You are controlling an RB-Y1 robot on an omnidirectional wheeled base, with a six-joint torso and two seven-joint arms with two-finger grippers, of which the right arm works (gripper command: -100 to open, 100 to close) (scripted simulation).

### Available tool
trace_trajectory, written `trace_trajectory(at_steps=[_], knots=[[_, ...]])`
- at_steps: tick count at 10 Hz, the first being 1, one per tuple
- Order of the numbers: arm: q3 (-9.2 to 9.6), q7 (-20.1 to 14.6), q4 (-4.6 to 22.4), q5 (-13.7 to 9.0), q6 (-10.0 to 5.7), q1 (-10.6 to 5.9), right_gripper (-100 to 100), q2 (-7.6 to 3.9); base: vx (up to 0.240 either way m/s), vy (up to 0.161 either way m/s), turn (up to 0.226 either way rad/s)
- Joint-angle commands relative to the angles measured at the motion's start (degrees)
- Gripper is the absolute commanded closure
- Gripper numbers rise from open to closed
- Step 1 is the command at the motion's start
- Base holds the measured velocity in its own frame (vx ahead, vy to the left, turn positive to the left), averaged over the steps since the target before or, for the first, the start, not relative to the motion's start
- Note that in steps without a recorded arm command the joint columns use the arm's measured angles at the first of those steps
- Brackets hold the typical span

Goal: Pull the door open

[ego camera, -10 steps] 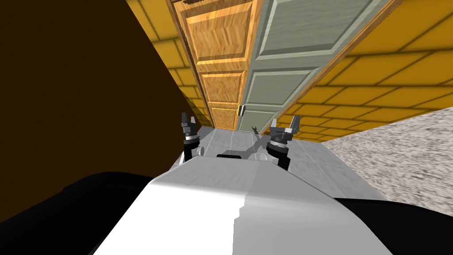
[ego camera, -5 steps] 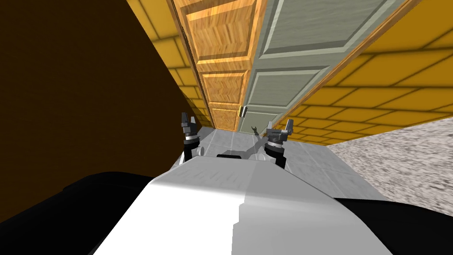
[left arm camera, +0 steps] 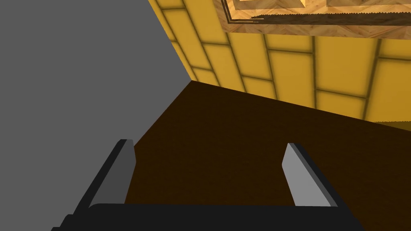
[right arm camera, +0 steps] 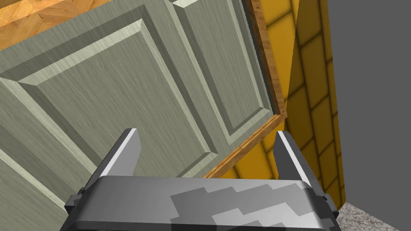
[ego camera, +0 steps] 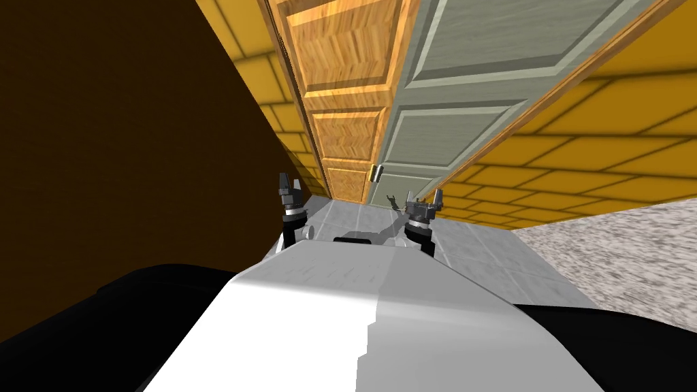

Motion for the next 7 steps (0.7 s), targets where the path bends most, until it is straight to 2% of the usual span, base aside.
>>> trace_trajectory(at_steps=[1, 7], knots=[[0.41, -2.2, 1.5, -0.8, -0.48, 0.16, -100, -0.32, 0.094, 0.018, 0.047], [1.66, -10.4, 8.3, -3.7, -2.74, 0.30, -100, -1.85, 0.101, 0.006, 0.044]])
